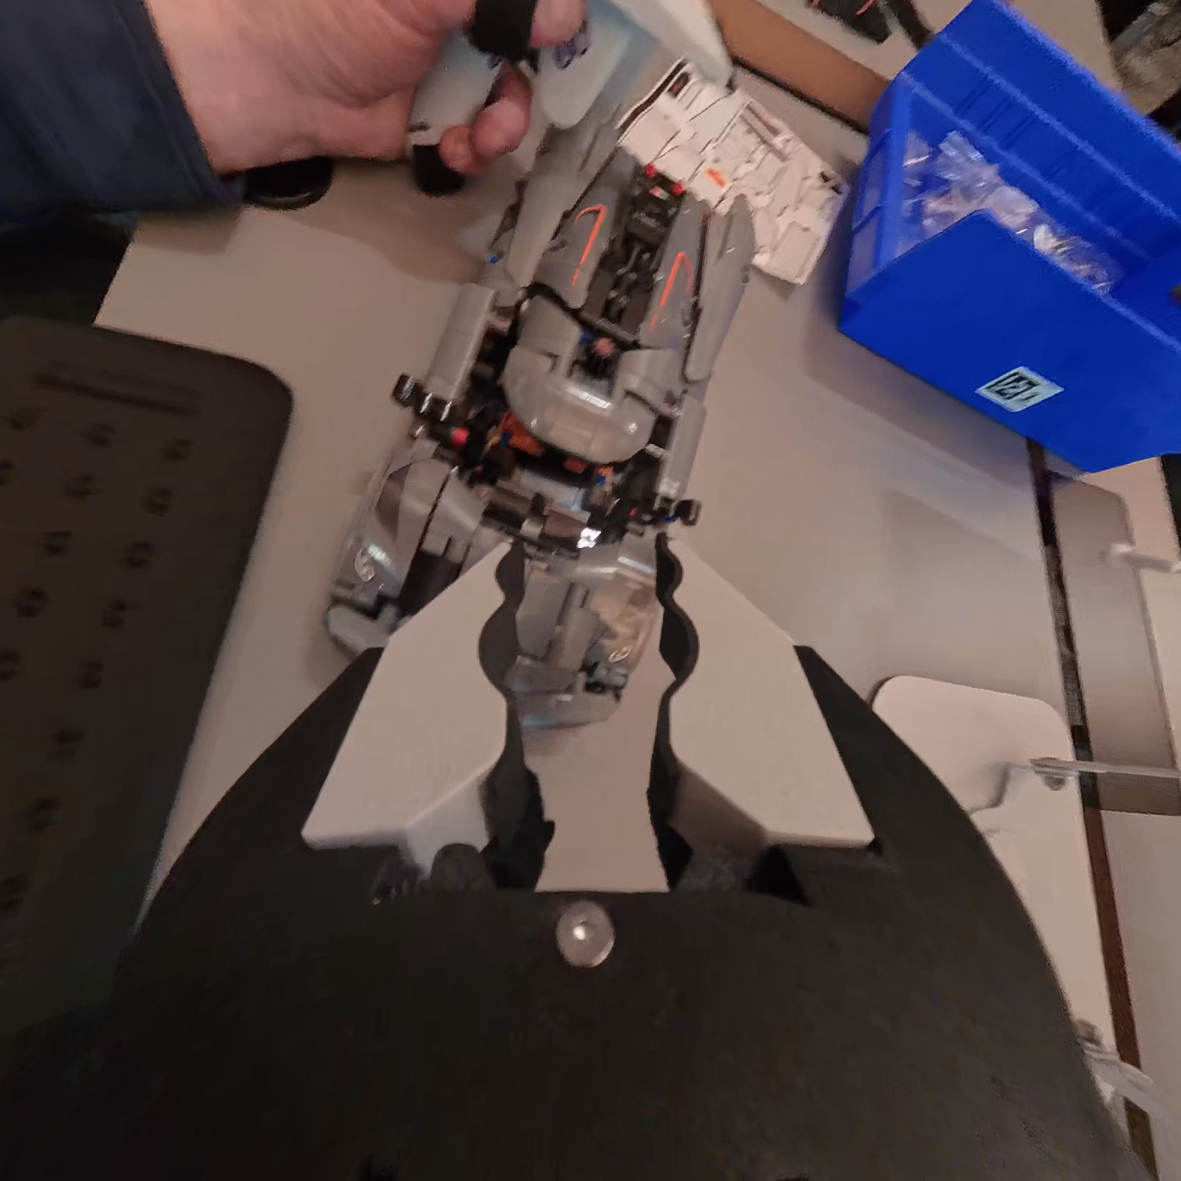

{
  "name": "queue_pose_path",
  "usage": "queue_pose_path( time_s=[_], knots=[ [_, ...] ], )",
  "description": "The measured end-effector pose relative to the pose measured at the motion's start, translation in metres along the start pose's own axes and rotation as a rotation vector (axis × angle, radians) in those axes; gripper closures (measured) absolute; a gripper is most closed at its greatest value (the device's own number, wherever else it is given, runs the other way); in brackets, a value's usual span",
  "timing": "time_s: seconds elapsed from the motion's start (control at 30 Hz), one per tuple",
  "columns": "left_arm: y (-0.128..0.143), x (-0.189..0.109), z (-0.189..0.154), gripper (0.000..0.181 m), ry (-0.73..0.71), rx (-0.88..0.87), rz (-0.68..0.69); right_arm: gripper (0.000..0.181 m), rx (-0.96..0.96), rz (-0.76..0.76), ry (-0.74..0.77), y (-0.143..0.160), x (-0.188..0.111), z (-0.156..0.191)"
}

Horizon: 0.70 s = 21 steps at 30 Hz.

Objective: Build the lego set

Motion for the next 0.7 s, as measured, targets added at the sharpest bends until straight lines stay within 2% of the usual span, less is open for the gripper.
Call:
queue_pose_path(
  time_s=[0.13,0.3,0.47,0.7],
  knots=[
    [-0.005,-0.007,-0.006,0.157,-0.017,0.057,-0.048,0.121,0.044,0.047,-0.039,0.025,-0.011,0.005],
    [-0.002,-0.013,-0.007,0.154,-0.038,0.025,-0.041,0.096,0.131,0.139,-0.102,0.053,-0.009,0.013],
    [0.002,-0.01,-0.008,0.151,-0.032,-0.001,-0.015,0.07,0.172,0.175,-0.055,0.055,0.01,0.025],
    [0.003,-0.006,-0.009,0.151,-0.005,-0.015,0.016,0.058,0.27,0.233,0.005,0.059,0.028,0.027]
  ],
)
Point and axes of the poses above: each gripper's, where its closed fingertips meet, x out along the fingers, y out of its underside, z = x × y across the jaws, the point moved 10 cm from there along -x, back along the fingers, and after that the axes turned 12 degrees about x, right-handed, at the moved point
